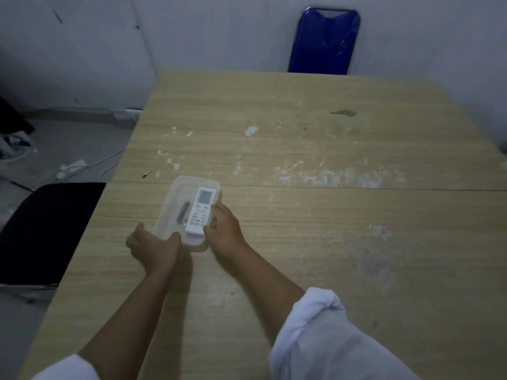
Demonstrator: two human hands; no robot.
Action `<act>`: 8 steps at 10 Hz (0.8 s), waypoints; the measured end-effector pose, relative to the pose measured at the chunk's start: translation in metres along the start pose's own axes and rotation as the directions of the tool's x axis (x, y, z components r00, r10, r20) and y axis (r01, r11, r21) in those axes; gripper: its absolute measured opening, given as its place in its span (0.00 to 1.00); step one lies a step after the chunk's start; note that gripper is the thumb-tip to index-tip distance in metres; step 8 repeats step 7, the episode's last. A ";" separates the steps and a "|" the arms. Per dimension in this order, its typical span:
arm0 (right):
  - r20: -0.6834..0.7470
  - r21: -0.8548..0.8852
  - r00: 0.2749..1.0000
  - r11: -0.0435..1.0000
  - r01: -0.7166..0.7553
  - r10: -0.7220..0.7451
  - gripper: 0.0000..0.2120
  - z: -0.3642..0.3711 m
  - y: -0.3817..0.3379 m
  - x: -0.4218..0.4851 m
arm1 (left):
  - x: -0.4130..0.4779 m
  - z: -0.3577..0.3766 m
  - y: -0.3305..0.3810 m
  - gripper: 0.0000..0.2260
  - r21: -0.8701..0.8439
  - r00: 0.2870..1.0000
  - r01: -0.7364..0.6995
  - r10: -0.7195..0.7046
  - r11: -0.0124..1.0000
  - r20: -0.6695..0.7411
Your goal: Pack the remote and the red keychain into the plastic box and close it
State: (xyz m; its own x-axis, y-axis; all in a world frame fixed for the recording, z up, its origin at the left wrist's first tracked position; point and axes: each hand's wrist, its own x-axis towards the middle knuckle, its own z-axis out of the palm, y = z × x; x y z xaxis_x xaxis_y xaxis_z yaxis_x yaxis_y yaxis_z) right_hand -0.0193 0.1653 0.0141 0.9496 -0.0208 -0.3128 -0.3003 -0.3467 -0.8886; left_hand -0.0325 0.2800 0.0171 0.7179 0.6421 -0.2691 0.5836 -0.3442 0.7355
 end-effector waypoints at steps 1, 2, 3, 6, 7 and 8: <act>0.016 -0.051 0.998 0.997 0.053 -0.053 0.25 0.002 0.000 0.002 | 0.011 0.000 -0.005 0.27 0.092 0.980 -0.190 0.183 0.977 0.073; 0.059 -0.118 0.997 0.992 0.053 -0.047 0.28 0.001 -0.003 0.003 | 0.013 -0.001 -0.005 0.25 0.086 0.981 -0.184 0.177 0.979 0.079; 0.060 -0.131 0.995 0.988 0.082 -0.075 0.29 0.005 -0.001 0.007 | 0.014 0.001 -0.007 0.26 0.070 0.982 -0.178 0.173 0.982 0.072; 0.051 -0.116 0.989 0.983 0.142 -0.137 0.21 -0.012 -0.005 -0.004 | 0.009 -0.003 0.003 0.27 0.129 0.990 -0.101 0.086 0.986 0.115; 0.062 -0.184 0.995 0.979 0.082 -0.072 0.23 -0.035 -0.014 -0.005 | 0.004 -0.005 0.016 0.28 0.234 0.991 -0.069 0.040 0.970 0.127; 0.062 -0.184 0.995 0.979 0.082 -0.072 0.23 -0.035 -0.014 -0.005 | 0.004 -0.005 0.016 0.28 0.234 0.991 -0.069 0.040 0.970 0.127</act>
